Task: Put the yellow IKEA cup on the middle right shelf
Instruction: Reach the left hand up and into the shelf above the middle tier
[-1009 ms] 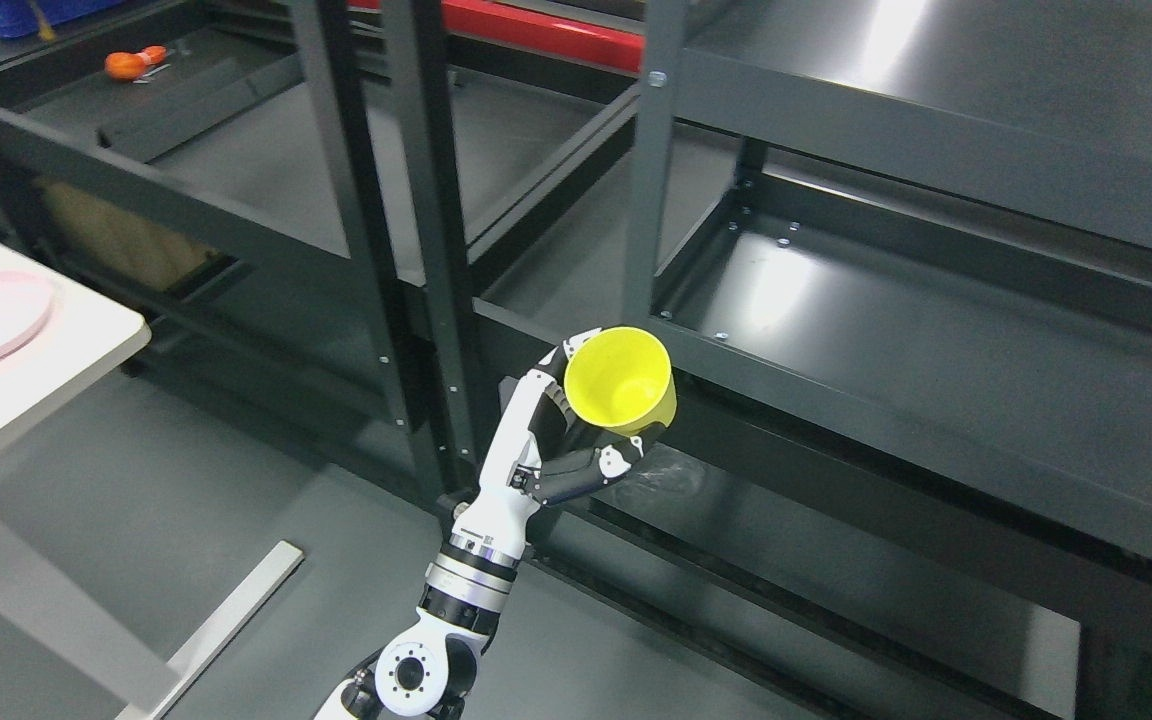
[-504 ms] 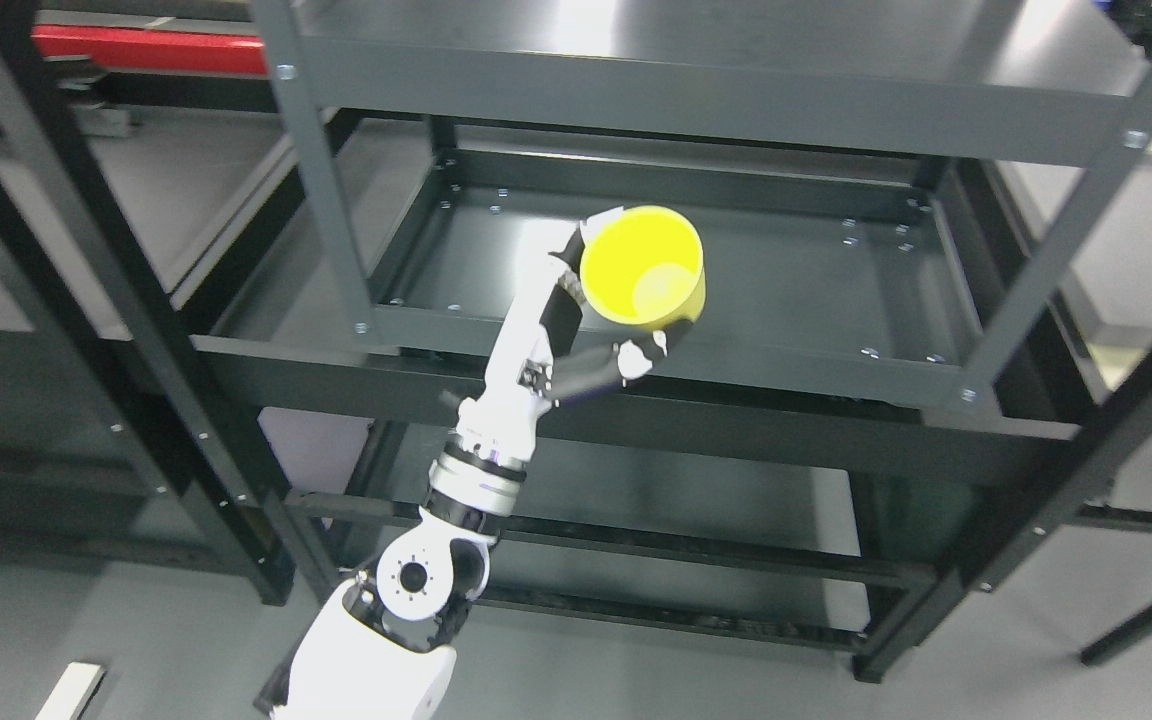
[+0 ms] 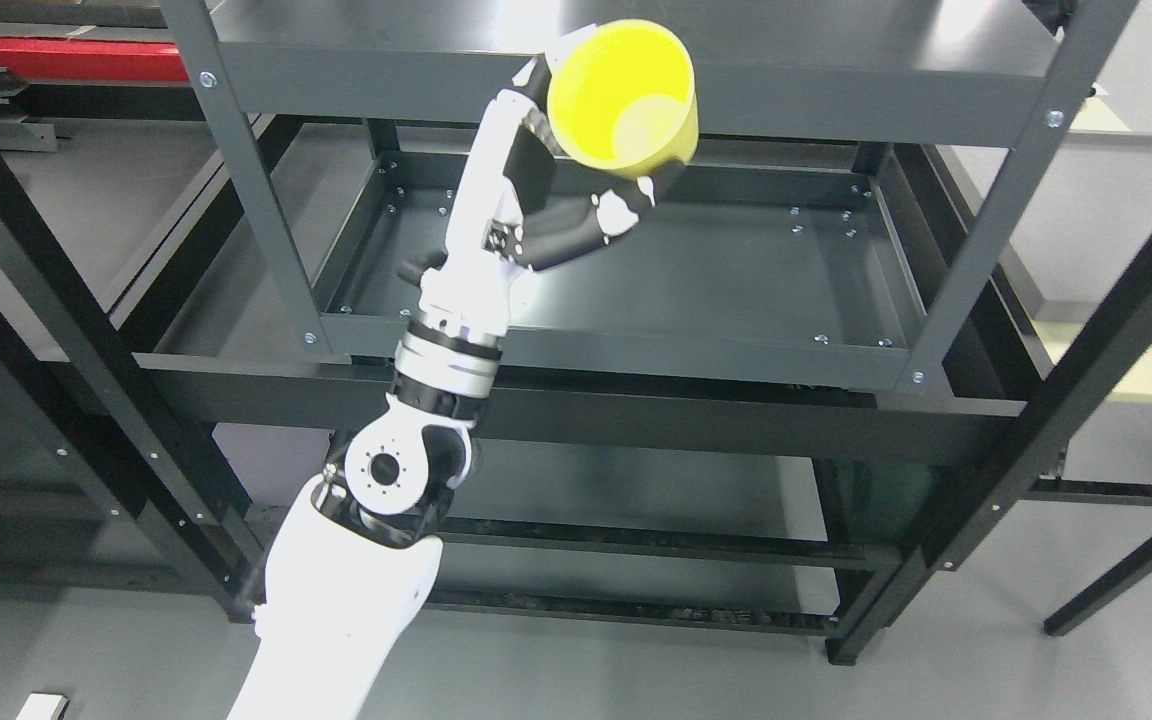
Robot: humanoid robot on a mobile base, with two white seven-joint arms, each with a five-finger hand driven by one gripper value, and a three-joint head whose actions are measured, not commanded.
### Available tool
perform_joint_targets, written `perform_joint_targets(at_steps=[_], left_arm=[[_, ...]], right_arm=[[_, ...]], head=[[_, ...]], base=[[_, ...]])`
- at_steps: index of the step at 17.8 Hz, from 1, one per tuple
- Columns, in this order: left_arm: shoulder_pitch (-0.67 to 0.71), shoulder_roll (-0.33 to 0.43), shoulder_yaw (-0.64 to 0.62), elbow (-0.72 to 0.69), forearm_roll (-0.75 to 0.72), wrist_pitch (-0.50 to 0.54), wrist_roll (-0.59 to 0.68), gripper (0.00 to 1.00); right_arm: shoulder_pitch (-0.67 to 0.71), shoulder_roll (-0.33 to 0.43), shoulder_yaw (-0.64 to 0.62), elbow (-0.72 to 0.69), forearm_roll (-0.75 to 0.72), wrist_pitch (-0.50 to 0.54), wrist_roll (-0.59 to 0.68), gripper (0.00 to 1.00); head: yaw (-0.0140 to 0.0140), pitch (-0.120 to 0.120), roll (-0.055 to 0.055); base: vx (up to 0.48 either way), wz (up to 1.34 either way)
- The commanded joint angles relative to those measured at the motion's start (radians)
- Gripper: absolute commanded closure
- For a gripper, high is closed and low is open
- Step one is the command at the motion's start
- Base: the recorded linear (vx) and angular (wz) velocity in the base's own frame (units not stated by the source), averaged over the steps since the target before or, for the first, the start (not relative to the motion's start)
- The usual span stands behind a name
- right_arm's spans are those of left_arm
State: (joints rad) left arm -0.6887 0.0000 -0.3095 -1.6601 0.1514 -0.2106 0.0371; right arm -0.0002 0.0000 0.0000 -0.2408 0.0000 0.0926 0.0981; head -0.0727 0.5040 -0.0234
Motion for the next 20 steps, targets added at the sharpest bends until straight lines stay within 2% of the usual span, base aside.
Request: perform_joint_targets(at_steps=[1,3,4,7,10,12,15,17,20], left_arm=[[-0.182,0.017,0.110,-0.020,-0.007,0.060,0.010,0.99],[-0.231,0.017,0.112,0.008,-0.007,0.105,0.065,0.99],[-0.264,0.017,0.109,0.040,-0.007,0.147,0.134,1.00],[-0.345,0.017,0.107,0.169,-0.001,0.307,0.341,1.00],[-0.446,0.017,0.107,0.301,0.042,0.459,0.432,1.00],[-0.514,0.017,0.105,0.390,0.184,0.577,0.499,1.00],[-0.578,0.017,0.077,0.462,0.391,0.683,0.538,1.00],[-0.603,0.017,0.018,0.500,0.460,0.718,0.547,1.00],[-0.630,0.017,-0.057,0.560,0.581,0.718,0.552,1.00]], right_arm=[[0.011,-0.017,0.017,0.000,-0.025,-0.001,-0.215,0.01],[0.011,-0.017,0.017,0.000,-0.025,-0.001,-0.215,0.01],[0.011,-0.017,0.017,0.000,-0.025,-0.001,-0.215,0.01],[0.011,-0.017,0.017,0.000,-0.025,-0.001,-0.215,0.01],[0.011,-0.017,0.017,0.000,-0.025,-0.001,-0.215,0.01],[0.011,-0.017,0.017,0.000,-0.025,-0.001,-0.215,0.01],[0.011,-0.017,0.017,0.000,-0.025,-0.001,-0.215,0.01],[0.011,-0.017,0.017,0.000,-0.025,-0.001,-0.215,0.01],[0.011,-0.017,0.017,0.000,-0.025,-0.001,-0.215,0.01]], head=[[0.0000,0.000,0.000],[0.0000,0.000,0.000],[0.0000,0.000,0.000],[0.0000,0.000,0.000],[0.0000,0.000,0.000],[0.0000,0.000,0.000],[0.0000,0.000,0.000],[0.0000,0.000,0.000],[0.0000,0.000,0.000]], base=[[0.069,0.13],[0.082,0.11],[0.096,0.09],[0.094,-0.13],[0.096,-0.27],[0.102,-0.22],[0.096,-0.14],[0.097,-0.05],[0.095,0.02]])
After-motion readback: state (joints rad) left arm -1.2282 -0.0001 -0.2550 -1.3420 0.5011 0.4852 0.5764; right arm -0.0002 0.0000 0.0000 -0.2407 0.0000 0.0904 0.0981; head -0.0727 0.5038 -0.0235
